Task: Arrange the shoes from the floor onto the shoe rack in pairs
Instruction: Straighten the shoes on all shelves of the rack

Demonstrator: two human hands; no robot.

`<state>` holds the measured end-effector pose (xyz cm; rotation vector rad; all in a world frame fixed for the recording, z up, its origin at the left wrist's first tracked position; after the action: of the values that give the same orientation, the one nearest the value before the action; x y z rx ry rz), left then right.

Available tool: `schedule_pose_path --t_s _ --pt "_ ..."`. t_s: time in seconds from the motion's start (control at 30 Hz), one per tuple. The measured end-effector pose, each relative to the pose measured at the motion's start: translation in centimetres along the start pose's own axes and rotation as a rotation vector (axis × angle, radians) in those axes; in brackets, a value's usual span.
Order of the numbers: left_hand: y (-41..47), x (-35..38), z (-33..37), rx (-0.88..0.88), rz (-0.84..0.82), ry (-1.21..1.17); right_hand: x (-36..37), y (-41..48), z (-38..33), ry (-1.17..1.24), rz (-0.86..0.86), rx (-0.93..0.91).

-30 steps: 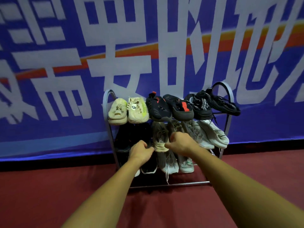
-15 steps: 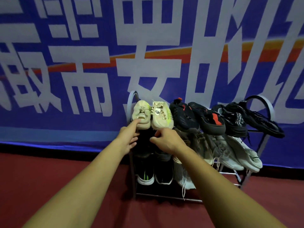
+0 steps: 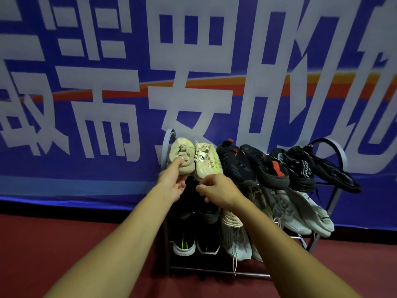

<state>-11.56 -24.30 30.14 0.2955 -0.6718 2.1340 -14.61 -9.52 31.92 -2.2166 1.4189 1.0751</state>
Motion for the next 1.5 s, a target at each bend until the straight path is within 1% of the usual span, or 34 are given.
schedule_pose_path --t_s 0.03,0.13,0.23,0.27,0.4,0.5,0.63,0.73,0.8,0.87,1.0,1.07,1.17,1.27,1.37,1.43,1.5 --pt "-0.4 0.1 0.5 0.029 -0.011 0.006 -0.2 0.1 0.0 0.059 0.008 0.014" --pt "-1.1 0.1 1.6 0.106 -0.041 -0.049 -0.8 0.3 0.0 0.358 0.067 0.079" --pt "-1.9 0.2 2.0 0.156 -0.058 -0.070 -1.3 0.3 -0.4 0.517 0.108 0.096" --pt "-2.1 0.2 1.8 0.155 -0.069 -0.074 -1.5 0.1 -0.6 0.574 0.112 0.097" --pt "-3.3 0.4 0.8 0.113 -0.124 -0.139 -2.5 -0.7 -1.4 0.940 0.125 0.174" --pt "-4.2 0.1 0.4 0.097 -0.127 -0.155 -2.7 -0.6 -1.1 1.067 0.157 0.212" --pt "-4.1 -0.4 -0.2 0.094 -0.130 -0.160 -2.0 -0.5 0.2 1.233 0.184 0.339" --pt "-4.5 0.2 -0.5 0.135 -0.208 -0.171 -1.4 -0.2 0.1 1.306 0.178 0.386" --pt "-4.6 0.8 -1.1 0.164 -0.236 -0.133 -0.8 -0.1 0.1 1.337 0.183 0.417" --pt "-4.5 1.2 -1.4 0.192 -0.224 -0.123 -0.2 -0.2 -0.1 1.350 0.142 0.425" --pt "-4.2 1.3 -0.9 0.210 -0.207 -0.193 0.1 -0.8 0.1 1.322 0.072 0.435" --pt "-3.7 1.1 -0.5 0.204 -0.178 -0.251 -0.4 -0.9 0.8 1.287 0.115 0.461" --pt "-3.0 0.6 0.4 0.183 -0.137 -0.335 -1.7 -1.3 3.2 1.262 0.275 0.519" --pt "-2.7 0.0 0.7 0.203 -0.129 -0.331 -2.2 -1.9 4.7 1.207 0.352 0.528" --pt "-2.8 0.6 0.5 0.224 -0.159 -0.240 -2.0 -1.8 4.6 1.283 0.359 0.498" --pt "-3.1 1.4 0.4 0.244 -0.203 -0.075 -1.8 -1.6 4.2 1.324 0.366 0.486" --pt "-3.7 2.3 0.0 0.263 -0.246 0.106 -1.6 -1.5 4.0 1.313 0.388 0.466"
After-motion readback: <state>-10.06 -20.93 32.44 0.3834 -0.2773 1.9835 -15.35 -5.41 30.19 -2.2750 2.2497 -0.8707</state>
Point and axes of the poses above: each hand's wrist, its own y-axis towards the middle knuckle, its own x-axis out of the palm, z = x × y, the point moved 6 cm from there along y, towards the middle knuckle, and after that the axes turned 2 degrees about z, right-handed, at the moved point
